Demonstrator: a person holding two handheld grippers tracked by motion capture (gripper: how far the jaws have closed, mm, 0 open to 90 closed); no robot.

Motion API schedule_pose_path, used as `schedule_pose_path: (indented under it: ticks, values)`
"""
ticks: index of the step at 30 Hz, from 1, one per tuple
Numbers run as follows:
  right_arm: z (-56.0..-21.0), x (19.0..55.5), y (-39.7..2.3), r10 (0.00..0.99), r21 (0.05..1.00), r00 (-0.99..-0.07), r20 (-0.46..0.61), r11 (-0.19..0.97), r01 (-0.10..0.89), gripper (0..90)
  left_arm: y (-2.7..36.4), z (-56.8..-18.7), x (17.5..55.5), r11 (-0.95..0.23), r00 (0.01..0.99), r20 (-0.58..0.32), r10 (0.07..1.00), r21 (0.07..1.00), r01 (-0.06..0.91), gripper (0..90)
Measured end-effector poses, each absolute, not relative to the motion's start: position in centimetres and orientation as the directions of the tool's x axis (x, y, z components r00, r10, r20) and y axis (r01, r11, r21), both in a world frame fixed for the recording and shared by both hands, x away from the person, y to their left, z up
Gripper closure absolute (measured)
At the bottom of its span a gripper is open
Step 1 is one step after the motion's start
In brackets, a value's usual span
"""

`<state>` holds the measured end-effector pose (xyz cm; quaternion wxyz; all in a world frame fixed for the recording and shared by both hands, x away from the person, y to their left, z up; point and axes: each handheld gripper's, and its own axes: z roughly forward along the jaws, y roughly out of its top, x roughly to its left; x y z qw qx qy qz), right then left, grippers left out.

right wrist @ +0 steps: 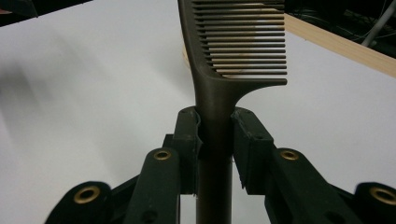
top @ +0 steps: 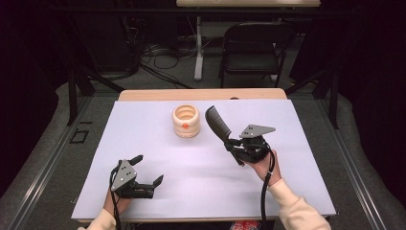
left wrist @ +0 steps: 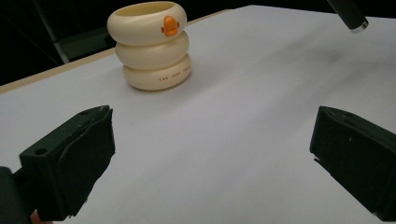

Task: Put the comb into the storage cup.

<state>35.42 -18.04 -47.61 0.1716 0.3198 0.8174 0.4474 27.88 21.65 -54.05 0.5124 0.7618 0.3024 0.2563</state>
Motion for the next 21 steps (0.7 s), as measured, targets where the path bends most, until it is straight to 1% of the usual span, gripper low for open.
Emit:
schedule_pose_path:
  ticks: [14,21]
  values:
    - [-47.39,36.24,-17.85,0.686,0.852,-0.727,0.013,0.372,0.367,72.3,21.6,-54.05,28.08,-0.286,0.688,0.076,0.722,0.938,0.197,0.2]
    - [-46.66,36.23,-17.98,0.691,0.865,-0.723,0.01,0.356,0.353,72.3,21.46,-53.96,28.0,-0.294,0.689,0.086,0.719,0.937,0.19,0.2]
